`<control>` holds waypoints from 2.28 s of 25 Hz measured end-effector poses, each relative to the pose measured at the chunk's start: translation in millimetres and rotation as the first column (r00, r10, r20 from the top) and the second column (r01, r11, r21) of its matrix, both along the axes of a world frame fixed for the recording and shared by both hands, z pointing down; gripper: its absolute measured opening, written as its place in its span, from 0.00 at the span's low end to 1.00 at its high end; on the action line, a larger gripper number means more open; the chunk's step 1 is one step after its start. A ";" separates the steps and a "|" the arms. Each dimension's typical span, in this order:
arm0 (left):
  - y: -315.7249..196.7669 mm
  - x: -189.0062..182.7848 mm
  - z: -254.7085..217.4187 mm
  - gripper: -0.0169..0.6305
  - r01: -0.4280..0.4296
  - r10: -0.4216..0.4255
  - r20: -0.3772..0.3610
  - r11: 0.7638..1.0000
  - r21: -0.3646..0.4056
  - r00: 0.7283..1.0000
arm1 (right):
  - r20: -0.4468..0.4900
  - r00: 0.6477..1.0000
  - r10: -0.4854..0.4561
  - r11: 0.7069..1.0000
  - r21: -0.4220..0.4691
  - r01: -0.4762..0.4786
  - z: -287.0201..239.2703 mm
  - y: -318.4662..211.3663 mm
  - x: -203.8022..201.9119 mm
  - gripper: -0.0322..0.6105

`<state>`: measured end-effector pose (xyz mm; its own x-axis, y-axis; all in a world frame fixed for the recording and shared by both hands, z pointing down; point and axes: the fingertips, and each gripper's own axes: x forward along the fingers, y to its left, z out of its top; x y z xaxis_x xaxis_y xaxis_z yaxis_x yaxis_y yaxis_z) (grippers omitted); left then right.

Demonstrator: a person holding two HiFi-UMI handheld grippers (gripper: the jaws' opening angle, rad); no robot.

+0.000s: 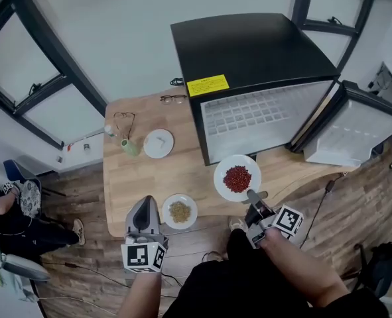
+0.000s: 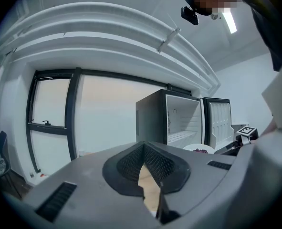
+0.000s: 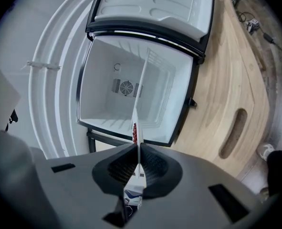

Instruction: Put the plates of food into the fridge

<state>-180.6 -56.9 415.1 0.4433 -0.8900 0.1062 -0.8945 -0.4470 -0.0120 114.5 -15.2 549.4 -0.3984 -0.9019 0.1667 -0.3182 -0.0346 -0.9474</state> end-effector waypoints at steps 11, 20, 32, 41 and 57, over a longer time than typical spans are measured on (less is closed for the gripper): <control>-33.6 18.9 -26.8 0.03 0.030 -0.031 0.017 0.998 0.056 0.999 | -0.035 0.999 -0.003 0.996 0.091 0.006 -46.9 -61.6 29.7 0.10; -59.2 34.3 -42.0 0.03 0.055 -0.058 0.041 0.995 0.082 0.997 | -0.022 1.000 -0.018 0.998 0.065 0.019 -62.3 -120.4 43.1 0.10; -78.3 23.5 -43.8 0.03 0.147 -0.149 0.027 0.987 0.065 0.988 | -0.069 0.996 -0.064 0.998 0.011 0.065 -68.9 -193.3 41.8 0.10; -95.0 22.6 -37.5 0.03 0.166 -0.168 0.036 0.985 0.044 0.985 | -0.297 0.949 -0.103 0.995 -0.038 0.096 -70.4 -225.5 42.7 0.12; -112.5 47.8 -29.1 0.03 0.151 -0.153 0.054 0.988 0.033 0.987 | -0.797 0.578 -0.173 0.985 -0.129 0.117 -68.0 -251.9 75.6 0.35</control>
<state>-132.8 -169.4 386.1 0.2970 -0.9496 0.1002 -0.9495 -0.3048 -0.0747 190.0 -267.1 481.4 -0.2012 -0.8224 0.5322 -0.9531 0.0389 -0.3003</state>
